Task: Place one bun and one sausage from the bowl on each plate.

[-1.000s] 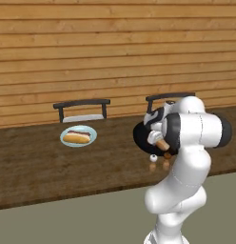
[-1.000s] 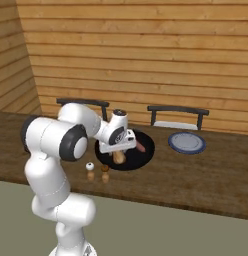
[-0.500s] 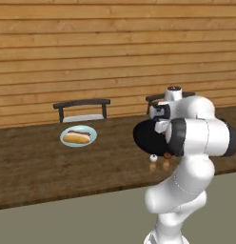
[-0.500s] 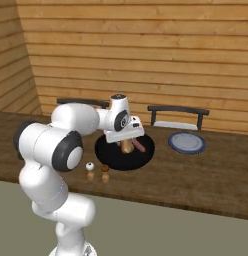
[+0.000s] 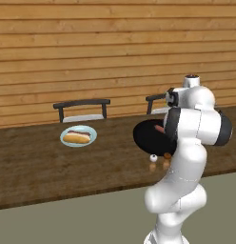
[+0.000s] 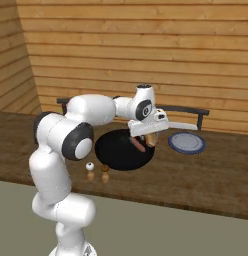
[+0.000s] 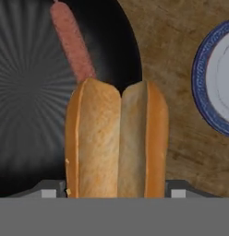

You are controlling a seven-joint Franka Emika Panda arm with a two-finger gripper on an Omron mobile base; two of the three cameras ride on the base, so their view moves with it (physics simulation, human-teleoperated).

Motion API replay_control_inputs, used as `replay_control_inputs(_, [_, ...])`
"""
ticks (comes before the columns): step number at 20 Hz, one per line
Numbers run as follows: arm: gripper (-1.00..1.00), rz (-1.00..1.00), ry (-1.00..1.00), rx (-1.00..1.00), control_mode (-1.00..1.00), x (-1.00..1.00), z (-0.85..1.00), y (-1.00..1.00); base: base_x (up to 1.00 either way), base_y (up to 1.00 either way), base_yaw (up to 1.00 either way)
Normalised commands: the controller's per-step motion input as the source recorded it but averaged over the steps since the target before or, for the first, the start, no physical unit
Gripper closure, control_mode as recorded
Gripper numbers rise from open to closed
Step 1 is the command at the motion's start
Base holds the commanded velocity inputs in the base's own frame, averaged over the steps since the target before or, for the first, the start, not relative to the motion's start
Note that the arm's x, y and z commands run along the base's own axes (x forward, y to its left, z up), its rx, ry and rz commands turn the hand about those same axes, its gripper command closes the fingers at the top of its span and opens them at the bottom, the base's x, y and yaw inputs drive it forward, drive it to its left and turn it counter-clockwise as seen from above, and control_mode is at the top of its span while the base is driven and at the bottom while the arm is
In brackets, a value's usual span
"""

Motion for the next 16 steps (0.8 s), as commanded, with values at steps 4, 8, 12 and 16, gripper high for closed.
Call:
replay_control_inputs(4, [1.00, 0.00, 0.01, 0.09, -1.00, 0.65, 0.00, -1.00, 0.00, 0.00, 0.00])
replay_control_inputs(8, [1.00, 0.01, 0.01, 0.11, -1.00, 0.92, 0.00, -0.96, 0.00, 0.00, 0.00])
replay_control_inputs(12, [1.00, 0.03, 0.00, 0.05, -1.00, 0.78, -0.07, -0.94, 0.00, 0.00, 0.00])
replay_control_inputs(16, [1.00, 0.12, 0.00, 0.00, -1.00, 0.31, -0.48, -0.36, 0.00, 0.00, 0.00])
